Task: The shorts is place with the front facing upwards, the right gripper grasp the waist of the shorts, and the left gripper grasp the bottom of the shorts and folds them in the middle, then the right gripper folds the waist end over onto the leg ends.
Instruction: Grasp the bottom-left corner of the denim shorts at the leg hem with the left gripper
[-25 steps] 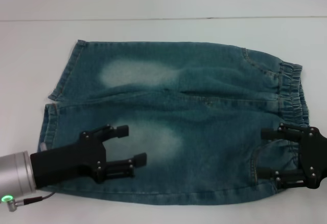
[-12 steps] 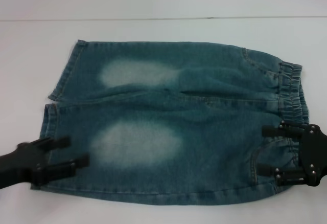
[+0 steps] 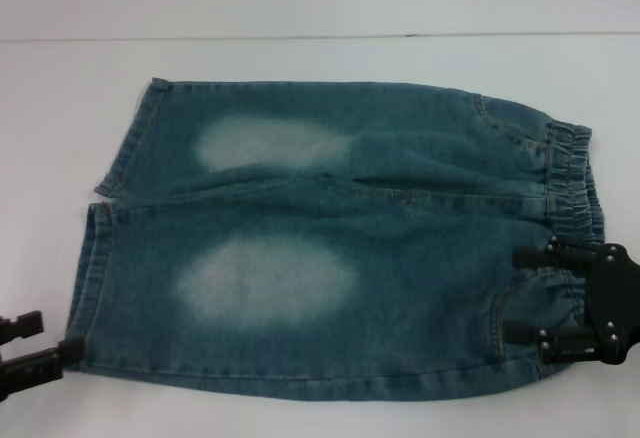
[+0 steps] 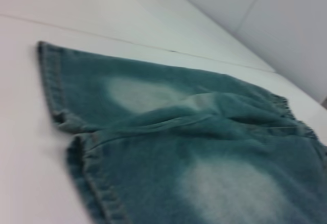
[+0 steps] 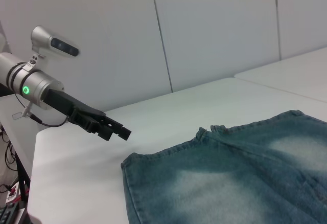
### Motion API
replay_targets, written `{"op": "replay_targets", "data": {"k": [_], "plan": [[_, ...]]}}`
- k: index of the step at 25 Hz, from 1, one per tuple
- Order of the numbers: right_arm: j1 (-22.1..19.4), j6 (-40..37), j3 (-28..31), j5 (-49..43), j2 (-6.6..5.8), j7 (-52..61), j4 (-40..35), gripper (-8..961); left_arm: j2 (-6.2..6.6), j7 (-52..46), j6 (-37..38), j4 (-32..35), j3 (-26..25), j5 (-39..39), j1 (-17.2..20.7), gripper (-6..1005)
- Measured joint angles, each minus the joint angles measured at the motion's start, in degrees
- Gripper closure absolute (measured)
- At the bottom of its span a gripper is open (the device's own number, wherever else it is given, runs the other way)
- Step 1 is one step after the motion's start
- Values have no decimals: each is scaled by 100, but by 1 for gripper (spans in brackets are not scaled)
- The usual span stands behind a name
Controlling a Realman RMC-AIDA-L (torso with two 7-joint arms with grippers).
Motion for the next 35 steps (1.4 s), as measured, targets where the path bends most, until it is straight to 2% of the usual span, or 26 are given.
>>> {"op": "replay_targets", "data": {"k": [5,21,35], "plan": [[-24,16,0,-1,0,0,1,4,12,-2,-89,4,-174,305,-26,95],[-21,26,-28,-1,0,-9,19,5,5,-20,-340,-155,-48,678,-311,96],[-16,73,-52,-1,0,-9,35,5,-7,-157,-295,-199,160,870,-345,102]]}}
